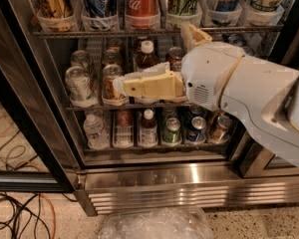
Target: Pick pepsi can from top shelf of fridge
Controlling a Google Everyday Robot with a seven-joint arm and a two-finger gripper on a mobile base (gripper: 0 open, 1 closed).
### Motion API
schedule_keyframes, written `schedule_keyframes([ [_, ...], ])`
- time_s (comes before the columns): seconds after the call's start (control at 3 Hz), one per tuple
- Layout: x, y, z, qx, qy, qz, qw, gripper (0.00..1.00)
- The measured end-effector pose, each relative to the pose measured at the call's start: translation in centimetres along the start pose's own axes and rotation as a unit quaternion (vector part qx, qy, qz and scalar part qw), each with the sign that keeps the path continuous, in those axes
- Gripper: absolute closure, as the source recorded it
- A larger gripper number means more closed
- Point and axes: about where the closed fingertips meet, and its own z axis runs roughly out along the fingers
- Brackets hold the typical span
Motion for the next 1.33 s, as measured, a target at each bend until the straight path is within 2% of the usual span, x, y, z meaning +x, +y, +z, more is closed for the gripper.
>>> schedule_keyframes([
  [0.33,-0.2,0.2,1.0,0.011,-0.02,0.004,0.9997,0.0],
  [0.67,1.0,-2.1,1.6,0.064,-0.05,0.05,0.9955,0.0],
  [1.0,2.0,-5.0,1.5,0.12,-0.07,0.089,0.9863,0.0],
  [1.33,2.0,-5.0,1.5,0.12,-0.07,0.089,0.9863,0.0],
])
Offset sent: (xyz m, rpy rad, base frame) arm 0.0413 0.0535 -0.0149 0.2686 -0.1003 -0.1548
